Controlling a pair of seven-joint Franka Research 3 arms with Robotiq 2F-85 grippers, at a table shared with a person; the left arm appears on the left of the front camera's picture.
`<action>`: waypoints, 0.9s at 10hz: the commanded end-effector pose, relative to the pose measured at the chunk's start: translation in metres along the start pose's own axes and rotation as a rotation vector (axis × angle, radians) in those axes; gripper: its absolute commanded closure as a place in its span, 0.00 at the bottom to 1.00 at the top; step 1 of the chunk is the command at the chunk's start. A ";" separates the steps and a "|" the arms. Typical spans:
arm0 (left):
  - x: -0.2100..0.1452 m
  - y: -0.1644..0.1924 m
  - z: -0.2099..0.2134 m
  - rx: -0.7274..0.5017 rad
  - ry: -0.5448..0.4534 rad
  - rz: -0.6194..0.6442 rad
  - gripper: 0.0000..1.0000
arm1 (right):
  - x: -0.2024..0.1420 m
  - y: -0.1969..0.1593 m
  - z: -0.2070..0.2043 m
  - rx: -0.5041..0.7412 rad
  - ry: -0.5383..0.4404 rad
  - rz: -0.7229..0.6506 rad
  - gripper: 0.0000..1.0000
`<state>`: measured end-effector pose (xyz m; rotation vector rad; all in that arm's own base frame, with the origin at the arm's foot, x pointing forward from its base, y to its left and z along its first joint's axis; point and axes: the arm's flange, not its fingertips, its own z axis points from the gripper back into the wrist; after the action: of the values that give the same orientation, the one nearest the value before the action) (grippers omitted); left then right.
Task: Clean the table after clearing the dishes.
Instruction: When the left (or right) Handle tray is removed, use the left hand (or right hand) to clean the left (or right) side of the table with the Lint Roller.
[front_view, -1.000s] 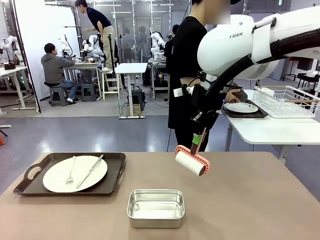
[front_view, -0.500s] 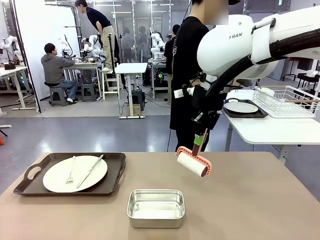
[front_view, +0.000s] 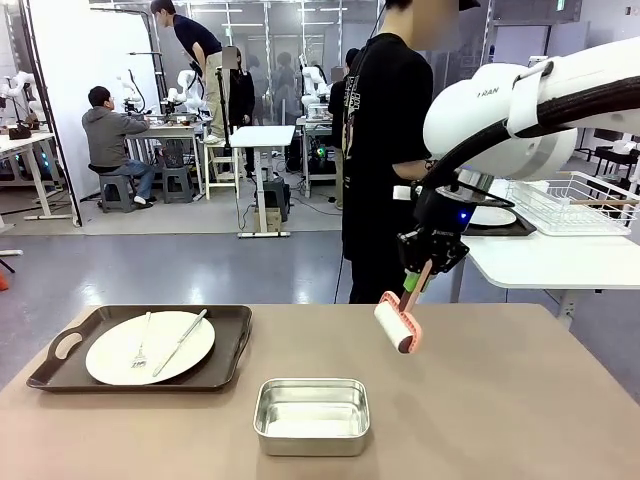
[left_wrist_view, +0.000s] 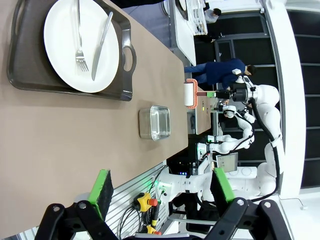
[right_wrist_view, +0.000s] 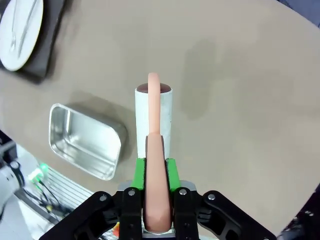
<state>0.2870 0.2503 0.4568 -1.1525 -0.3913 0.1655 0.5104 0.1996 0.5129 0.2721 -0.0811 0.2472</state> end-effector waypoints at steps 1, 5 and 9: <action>0.000 -0.001 0.002 0.002 -0.006 -0.003 0.00 | 0.002 -0.003 -0.010 0.086 -0.045 -0.136 0.79; 0.000 -0.001 0.002 0.002 -0.006 -0.003 0.00 | 0.021 -0.083 -0.051 0.327 -0.039 -0.270 0.79; 0.000 -0.001 0.002 0.002 -0.006 -0.003 0.00 | 0.004 -0.121 -0.095 0.465 -0.091 -0.290 0.79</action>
<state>0.2871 0.2502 0.4567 -1.1525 -0.3910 0.1652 0.5590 0.1131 0.3937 0.7214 -0.0223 -0.0623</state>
